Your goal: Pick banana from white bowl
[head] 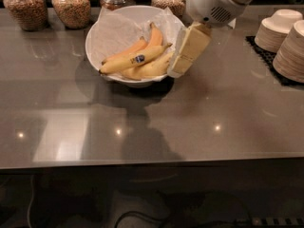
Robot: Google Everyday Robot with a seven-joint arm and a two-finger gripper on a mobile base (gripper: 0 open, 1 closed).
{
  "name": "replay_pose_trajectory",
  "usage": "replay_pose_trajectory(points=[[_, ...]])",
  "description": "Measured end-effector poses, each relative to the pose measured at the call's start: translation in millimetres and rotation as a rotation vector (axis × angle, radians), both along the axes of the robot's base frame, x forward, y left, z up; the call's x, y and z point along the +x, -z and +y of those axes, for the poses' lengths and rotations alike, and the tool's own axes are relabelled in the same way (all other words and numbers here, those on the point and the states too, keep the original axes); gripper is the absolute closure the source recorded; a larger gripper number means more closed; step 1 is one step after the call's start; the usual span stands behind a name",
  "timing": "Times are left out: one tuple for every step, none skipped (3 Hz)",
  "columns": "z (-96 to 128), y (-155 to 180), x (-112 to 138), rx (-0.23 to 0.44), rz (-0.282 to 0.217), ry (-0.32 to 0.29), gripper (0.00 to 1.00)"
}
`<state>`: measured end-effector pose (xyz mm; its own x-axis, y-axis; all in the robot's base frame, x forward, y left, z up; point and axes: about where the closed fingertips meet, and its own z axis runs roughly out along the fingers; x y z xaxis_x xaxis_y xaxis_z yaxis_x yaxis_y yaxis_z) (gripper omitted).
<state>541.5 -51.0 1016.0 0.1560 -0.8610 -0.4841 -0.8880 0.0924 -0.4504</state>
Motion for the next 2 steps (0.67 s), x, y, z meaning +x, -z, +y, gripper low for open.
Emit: replay_pose_trajectory(points=[[40.7, 9.3, 40.3, 0.025, -0.058, -0.083, 0.0], [40.7, 9.3, 40.3, 0.025, -0.058, -0.083, 0.0]])
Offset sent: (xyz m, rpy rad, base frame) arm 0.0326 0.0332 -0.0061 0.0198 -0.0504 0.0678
